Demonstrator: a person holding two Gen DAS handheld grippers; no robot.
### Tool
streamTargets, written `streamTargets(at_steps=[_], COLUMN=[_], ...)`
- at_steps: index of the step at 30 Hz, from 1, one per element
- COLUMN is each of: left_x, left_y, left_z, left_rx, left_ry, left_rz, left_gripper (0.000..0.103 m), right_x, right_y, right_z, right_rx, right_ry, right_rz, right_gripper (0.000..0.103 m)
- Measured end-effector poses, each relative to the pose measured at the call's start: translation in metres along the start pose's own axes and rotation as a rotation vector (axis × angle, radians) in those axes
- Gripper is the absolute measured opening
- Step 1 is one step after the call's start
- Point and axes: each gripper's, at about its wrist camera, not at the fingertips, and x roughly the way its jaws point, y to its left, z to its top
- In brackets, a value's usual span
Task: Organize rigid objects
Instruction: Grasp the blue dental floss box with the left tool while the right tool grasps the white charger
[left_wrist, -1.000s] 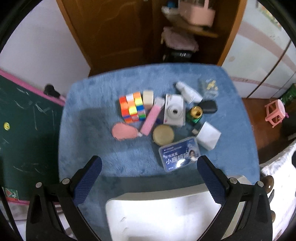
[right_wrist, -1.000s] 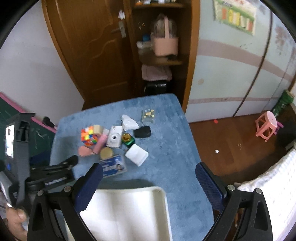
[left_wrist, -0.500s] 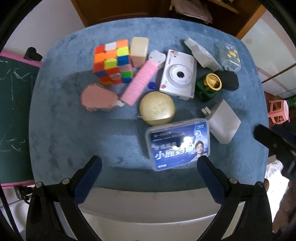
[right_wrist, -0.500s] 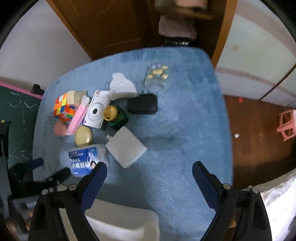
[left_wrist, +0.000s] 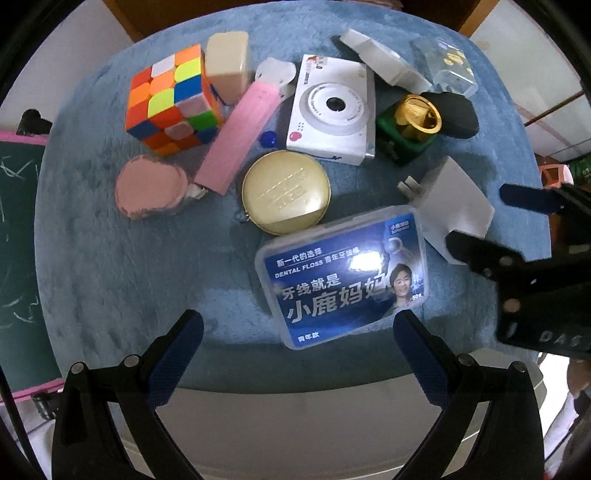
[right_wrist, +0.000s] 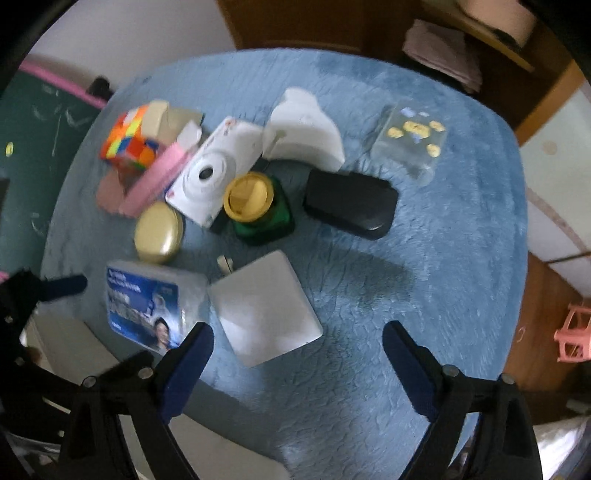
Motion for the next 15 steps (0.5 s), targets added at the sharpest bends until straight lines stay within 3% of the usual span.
streamTargets(at_steps=[6,11,15], left_x=[0.002,0.008,0.013], left_y=[0.001,-0.009,-0.018], left_z=[0.004,0.012,0.017], left_rx=[-0.006,-0.025,-0.046], left_ry=[-0.003,0.007,0.011], left_rz=[-0.008,-0.014,-0.012], left_gripper=[0.102,0.102,0.102], right_x=[0.024,0.034,0.034], right_y=[0.010,0.019,0.014], right_z=[0.007,0.013,0.012], right_rx=[-0.039,-0.055,-0.014], right_ry=[0.012,0.002,0.003], right_rz=[0.019,0.054,0.017], right_gripper=[0.084,0.063,0.063])
